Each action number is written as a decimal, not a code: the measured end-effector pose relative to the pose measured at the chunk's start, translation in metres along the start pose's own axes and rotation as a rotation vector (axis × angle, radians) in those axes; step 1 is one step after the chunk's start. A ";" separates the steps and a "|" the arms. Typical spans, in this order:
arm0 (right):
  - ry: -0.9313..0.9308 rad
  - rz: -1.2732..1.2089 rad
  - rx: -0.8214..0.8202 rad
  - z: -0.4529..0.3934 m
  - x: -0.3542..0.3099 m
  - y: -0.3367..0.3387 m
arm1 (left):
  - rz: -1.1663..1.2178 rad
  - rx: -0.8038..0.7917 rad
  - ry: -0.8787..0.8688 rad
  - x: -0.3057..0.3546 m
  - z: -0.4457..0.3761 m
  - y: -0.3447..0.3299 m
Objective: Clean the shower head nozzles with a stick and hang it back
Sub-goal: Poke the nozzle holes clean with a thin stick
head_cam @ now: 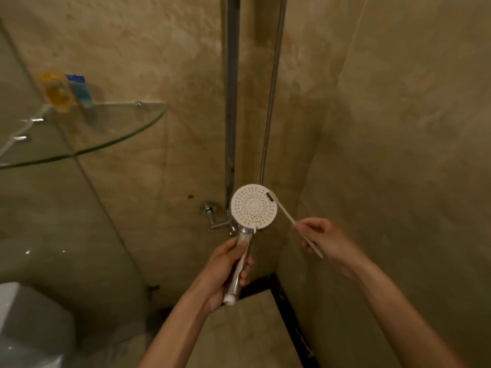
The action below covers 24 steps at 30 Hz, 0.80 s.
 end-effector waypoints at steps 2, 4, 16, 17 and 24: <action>-0.005 0.014 0.000 0.001 0.013 0.003 | 0.025 0.004 0.045 -0.013 0.003 -0.005; -0.004 0.061 -0.012 0.000 0.022 0.006 | 0.020 -0.002 0.066 -0.024 0.004 -0.010; 0.116 0.530 0.155 0.001 0.084 0.009 | -0.092 0.072 0.113 -0.070 -0.003 -0.034; 0.129 0.563 0.138 0.004 0.091 0.004 | -0.096 0.080 0.119 -0.073 -0.003 -0.034; 0.097 0.638 0.181 -0.012 0.092 0.026 | -0.105 0.088 0.168 -0.096 0.005 -0.038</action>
Point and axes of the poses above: each hand's wrist, its own z-axis away from the middle knuckle, its own y-axis out of the back of the hand, x = y × z, the point moved 2 cm from there along -z, towards the middle knuckle, and after that the axes turned 10 degrees about -y, right-handed, at the moved point
